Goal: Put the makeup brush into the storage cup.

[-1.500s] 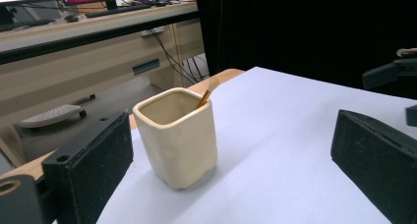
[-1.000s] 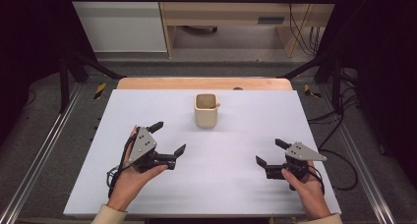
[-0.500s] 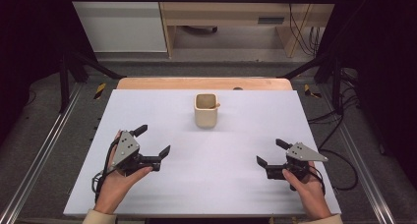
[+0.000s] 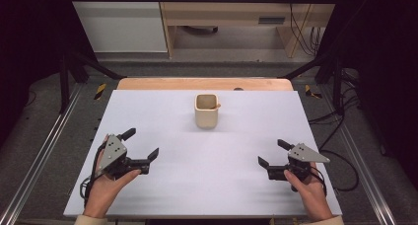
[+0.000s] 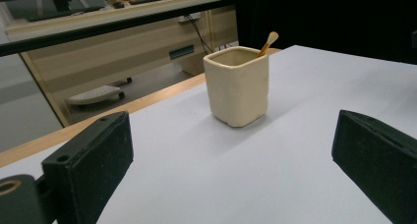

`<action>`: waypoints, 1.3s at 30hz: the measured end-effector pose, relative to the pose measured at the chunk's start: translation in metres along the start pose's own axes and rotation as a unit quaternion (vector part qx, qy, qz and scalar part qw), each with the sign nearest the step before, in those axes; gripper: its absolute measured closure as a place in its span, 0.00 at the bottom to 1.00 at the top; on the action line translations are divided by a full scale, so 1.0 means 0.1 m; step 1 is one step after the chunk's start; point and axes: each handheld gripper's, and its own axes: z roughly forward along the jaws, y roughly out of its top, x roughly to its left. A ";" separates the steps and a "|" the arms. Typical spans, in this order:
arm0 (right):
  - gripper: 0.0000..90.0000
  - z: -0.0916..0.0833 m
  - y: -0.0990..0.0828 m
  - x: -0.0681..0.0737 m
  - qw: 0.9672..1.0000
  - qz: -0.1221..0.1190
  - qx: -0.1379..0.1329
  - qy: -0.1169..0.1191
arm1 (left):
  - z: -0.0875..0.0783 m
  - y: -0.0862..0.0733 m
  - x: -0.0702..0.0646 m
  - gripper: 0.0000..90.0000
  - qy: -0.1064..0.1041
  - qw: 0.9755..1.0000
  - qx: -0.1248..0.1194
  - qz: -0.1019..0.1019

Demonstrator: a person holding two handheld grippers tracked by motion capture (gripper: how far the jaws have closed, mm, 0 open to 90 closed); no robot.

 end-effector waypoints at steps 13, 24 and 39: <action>0.06 -0.01 -0.01 0.00 1.000 -0.003 0.001 -0.001 | -0.19 -0.12 0.19 0.01 0.019 1.000 0.004 -0.008; 0.06 -0.04 -0.02 -0.03 1.000 -0.002 -0.001 -0.005 | -0.30 -0.22 0.27 0.01 0.022 1.000 0.008 -0.007; 0.06 -0.13 -0.05 -0.10 1.000 0.002 -0.005 -0.013 | -0.42 -0.37 0.36 0.02 0.029 1.000 0.002 -0.004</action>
